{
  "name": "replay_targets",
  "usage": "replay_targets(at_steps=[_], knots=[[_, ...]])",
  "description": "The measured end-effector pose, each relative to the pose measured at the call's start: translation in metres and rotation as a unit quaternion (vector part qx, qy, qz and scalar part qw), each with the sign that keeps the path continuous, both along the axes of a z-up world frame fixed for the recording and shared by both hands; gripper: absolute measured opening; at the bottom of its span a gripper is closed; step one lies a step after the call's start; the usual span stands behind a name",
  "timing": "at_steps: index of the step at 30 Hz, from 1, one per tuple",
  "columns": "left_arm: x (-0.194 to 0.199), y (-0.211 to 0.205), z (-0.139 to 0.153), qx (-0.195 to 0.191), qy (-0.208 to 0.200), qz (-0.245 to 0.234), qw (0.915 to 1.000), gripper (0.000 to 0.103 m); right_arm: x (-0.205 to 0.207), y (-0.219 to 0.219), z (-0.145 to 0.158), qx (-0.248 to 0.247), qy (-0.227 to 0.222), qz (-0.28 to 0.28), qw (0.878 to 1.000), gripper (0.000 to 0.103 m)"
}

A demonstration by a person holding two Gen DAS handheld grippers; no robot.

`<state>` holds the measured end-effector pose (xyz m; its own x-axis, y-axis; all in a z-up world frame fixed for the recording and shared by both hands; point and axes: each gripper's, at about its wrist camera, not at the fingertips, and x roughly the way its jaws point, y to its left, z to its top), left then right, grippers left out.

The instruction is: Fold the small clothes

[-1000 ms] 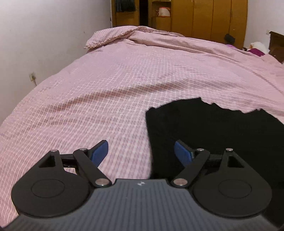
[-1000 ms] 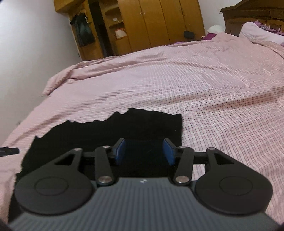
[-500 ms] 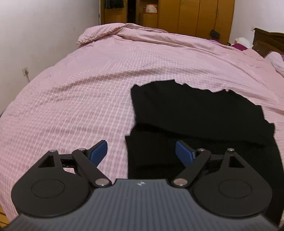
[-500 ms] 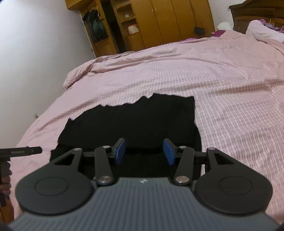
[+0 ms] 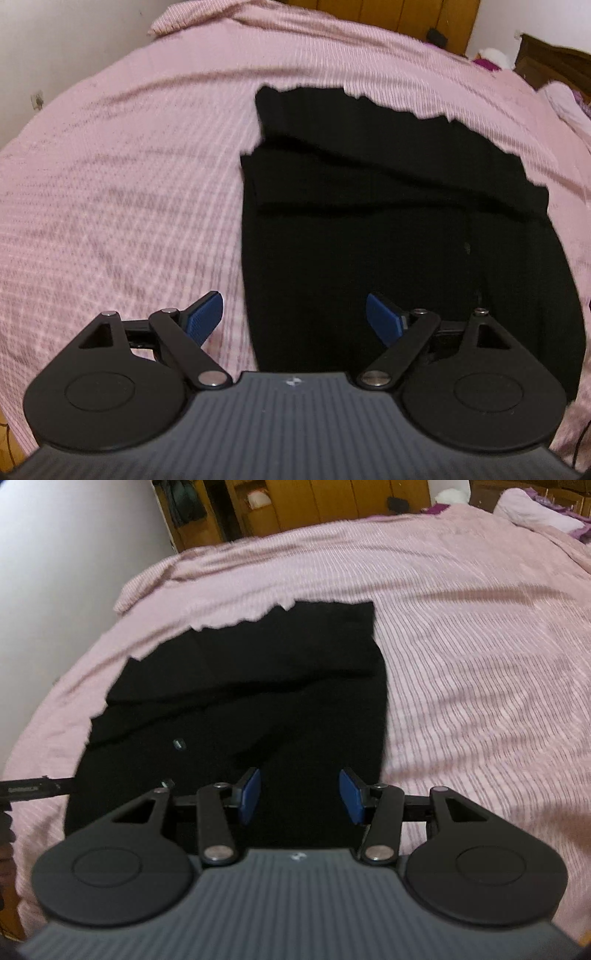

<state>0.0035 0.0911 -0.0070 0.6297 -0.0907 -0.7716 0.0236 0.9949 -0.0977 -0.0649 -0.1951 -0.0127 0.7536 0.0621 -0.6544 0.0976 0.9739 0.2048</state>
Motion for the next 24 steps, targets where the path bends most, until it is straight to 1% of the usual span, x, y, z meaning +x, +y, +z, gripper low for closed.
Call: replay_targets(at_steps=[5,8,9,11,15,17,20,24], knots=[[-0.007,-0.003,-0.021,0.001,0.023,-0.006,0.9997,0.088,-0.007,-0.008,-0.023,0.01,0.035,-0.013,0.999,0.05],[-0.012,-0.006,-0.027,0.011,0.017,-0.01,0.9997,0.088,-0.011,-0.008,-0.032,0.014,0.041,-0.012,0.999,0.049],[-0.014,-0.006,-0.029,0.012,0.018,-0.005,0.9998,0.088,-0.012,-0.007,-0.034,0.014,0.042,-0.011,0.999,0.049],[-0.018,-0.004,-0.034,0.005,0.019,0.003,0.9998,0.089,-0.013,-0.003,-0.037,0.017,0.043,-0.005,0.999,0.049],[-0.027,-0.002,-0.037,0.002,0.006,-0.005,1.0,0.092,-0.014,0.005,-0.046,0.018,0.053,0.005,0.998,0.049],[-0.031,-0.004,-0.039,0.007,0.01,-0.016,0.9998,0.096,-0.015,0.01,-0.05,0.013,0.054,0.007,0.998,0.049],[-0.037,-0.008,-0.04,0.018,0.017,-0.039,0.9989,0.097,-0.018,0.012,-0.054,0.018,0.055,0.008,0.998,0.05],[-0.049,-0.005,-0.04,0.003,0.022,-0.052,0.9984,0.097,-0.02,0.009,-0.057,0.036,0.059,0.011,0.998,0.05]])
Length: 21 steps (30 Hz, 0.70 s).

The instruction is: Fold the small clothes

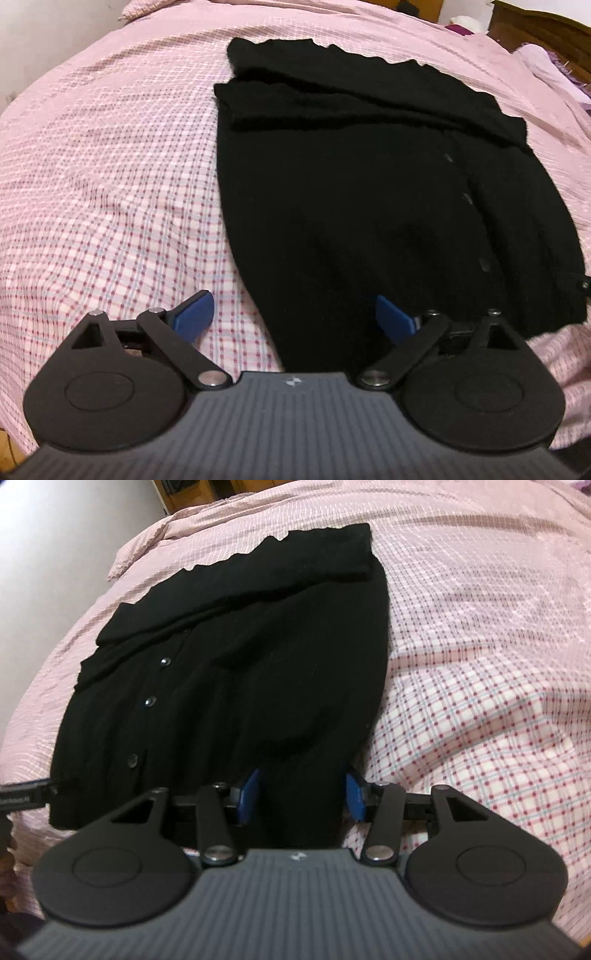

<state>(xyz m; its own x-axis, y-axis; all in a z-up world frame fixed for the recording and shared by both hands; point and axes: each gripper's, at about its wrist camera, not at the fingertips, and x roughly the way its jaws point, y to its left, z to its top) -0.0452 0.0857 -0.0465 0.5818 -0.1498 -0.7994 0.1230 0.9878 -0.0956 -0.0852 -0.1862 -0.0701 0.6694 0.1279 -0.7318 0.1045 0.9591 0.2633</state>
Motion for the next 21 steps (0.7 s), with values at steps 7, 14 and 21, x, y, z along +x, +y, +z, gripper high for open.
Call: replay_targets(at_steps=[7,14,21], knots=[[-0.006,-0.005,-0.006,0.008,-0.002,-0.016,0.9998,0.096,-0.006,-0.004,-0.006,0.021,0.007,0.008,1.0,0.05],[-0.012,-0.009,-0.005,-0.029,-0.003,-0.052,0.9982,0.065,-0.007,-0.003,-0.009,0.031,0.015,0.016,0.999,0.051],[-0.003,-0.006,-0.014,-0.043,-0.006,-0.034,0.9985,0.065,0.0,0.004,-0.018,0.029,0.013,0.027,0.999,0.052]])
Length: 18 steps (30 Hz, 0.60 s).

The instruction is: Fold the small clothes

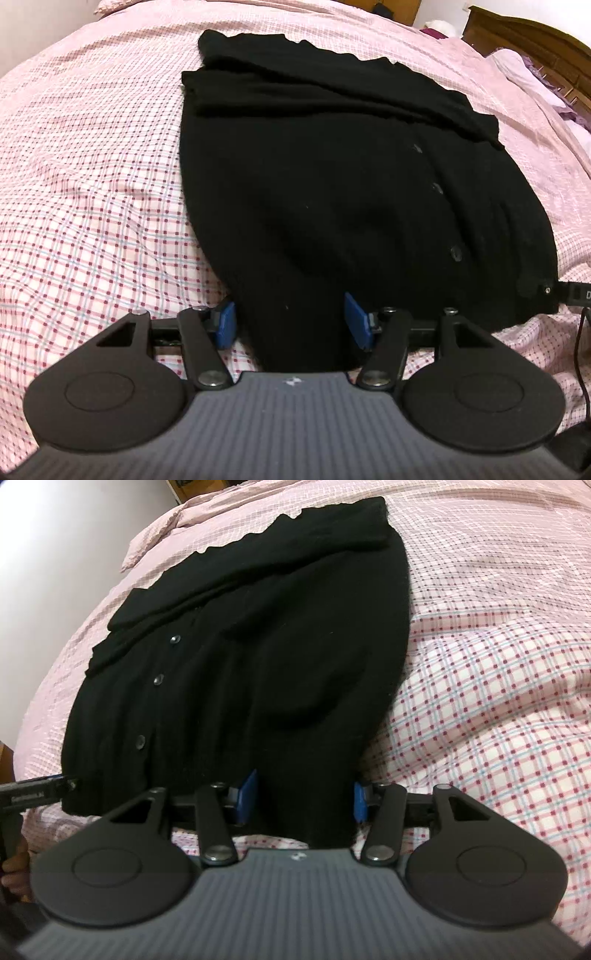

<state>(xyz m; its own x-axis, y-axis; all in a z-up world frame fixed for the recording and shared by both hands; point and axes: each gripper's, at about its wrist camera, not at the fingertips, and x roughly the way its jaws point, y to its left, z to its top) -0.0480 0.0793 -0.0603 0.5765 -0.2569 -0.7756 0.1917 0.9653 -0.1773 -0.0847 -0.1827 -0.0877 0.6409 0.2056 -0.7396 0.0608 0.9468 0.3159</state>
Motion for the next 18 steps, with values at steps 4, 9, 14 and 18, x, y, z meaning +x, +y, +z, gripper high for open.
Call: replay_targets(at_steps=[4,9,14,18], knots=[[0.0,0.0,-0.002,-0.001,-0.002,-0.002,1.0,0.066,-0.001,-0.003,-0.001,0.004,-0.002,0.003,1.0,0.052],[-0.004,0.002,0.005,-0.007,0.0,-0.004,1.0,0.044,-0.004,-0.003,0.0,0.015,-0.002,-0.002,1.0,0.02],[-0.002,0.009,0.001,-0.016,0.021,0.009,0.9996,0.045,-0.004,-0.007,-0.002,0.034,0.004,0.003,0.999,0.019],[0.001,0.006,-0.001,-0.008,0.026,0.005,0.9996,0.049,-0.001,-0.007,-0.004,0.039,0.009,0.004,0.999,0.02]])
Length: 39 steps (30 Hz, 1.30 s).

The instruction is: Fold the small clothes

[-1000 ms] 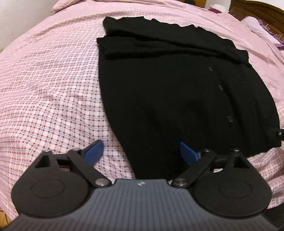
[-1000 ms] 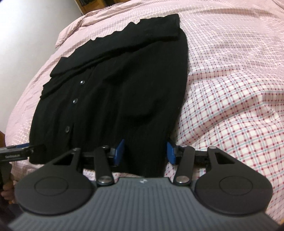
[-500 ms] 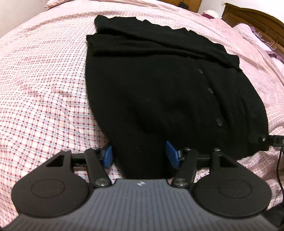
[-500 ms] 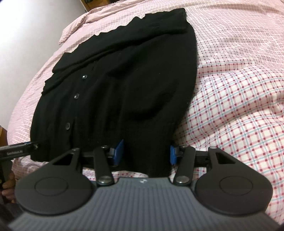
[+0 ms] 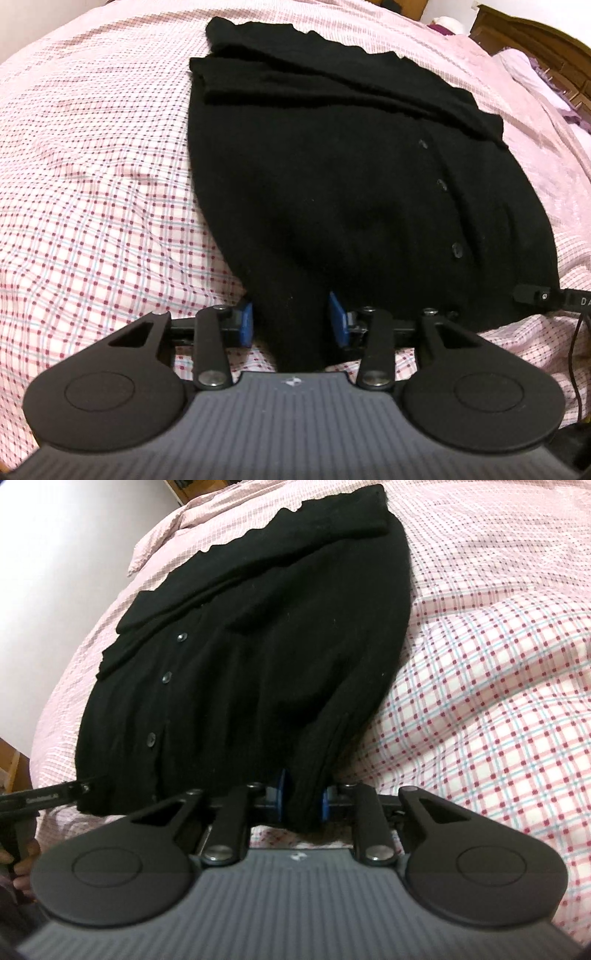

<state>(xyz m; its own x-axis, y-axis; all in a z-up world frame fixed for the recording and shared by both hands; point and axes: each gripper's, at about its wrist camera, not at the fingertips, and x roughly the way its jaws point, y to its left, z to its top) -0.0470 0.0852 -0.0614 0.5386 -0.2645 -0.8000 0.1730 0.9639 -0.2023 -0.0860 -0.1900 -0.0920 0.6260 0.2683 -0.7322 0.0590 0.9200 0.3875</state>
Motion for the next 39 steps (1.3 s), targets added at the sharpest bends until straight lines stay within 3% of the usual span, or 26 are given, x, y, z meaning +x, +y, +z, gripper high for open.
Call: replay_targets(at_steps=[4,9,14,18,19,21,22,25,30,32,39], knots=[[-0.002,-0.005,-0.002,-0.007,0.004,-0.017,0.9998,0.067,0.001,0.0,-0.003,0.001,-0.001,0.005,1.0,0.02],[-0.001,-0.013,-0.004,0.007,0.004,-0.02,0.9998,0.068,0.0,-0.002,-0.005,0.008,-0.004,0.008,1.0,0.021],[0.0,-0.001,-0.005,-0.031,0.005,-0.007,0.9995,0.069,-0.001,-0.004,-0.006,0.009,-0.006,0.013,1.0,0.021],[-0.002,-0.003,-0.006,-0.023,0.001,-0.012,0.9997,0.069,0.0,-0.006,-0.007,0.013,-0.004,0.017,1.0,0.021],[-0.002,-0.005,-0.006,-0.017,-0.002,-0.014,0.9998,0.068,0.001,-0.006,-0.007,0.013,-0.002,0.018,1.0,0.021],[-0.005,-0.006,-0.005,-0.004,-0.007,-0.01,0.9999,0.055,0.001,-0.006,-0.006,0.015,0.0,0.017,1.0,0.021],[-0.005,-0.005,-0.004,-0.002,-0.008,-0.005,1.0,0.043,0.001,-0.007,-0.004,0.017,-0.003,0.016,1.0,0.02],[-0.004,0.009,-0.003,-0.036,0.0,0.015,0.9992,0.025,-0.005,-0.008,0.004,0.024,-0.026,0.014,0.999,0.014],[-0.003,0.024,-0.001,-0.08,0.012,0.03,0.9963,0.02,-0.014,-0.019,0.022,0.06,-0.067,0.009,0.996,0.009],[-0.004,0.026,0.002,-0.087,0.009,0.03,0.9957,0.013,-0.018,-0.022,0.029,0.076,-0.084,0.012,0.994,0.009],[-0.015,0.035,0.028,-0.116,-0.023,0.035,0.9924,0.009,-0.024,-0.027,0.048,0.12,-0.128,0.008,0.984,0.008]])
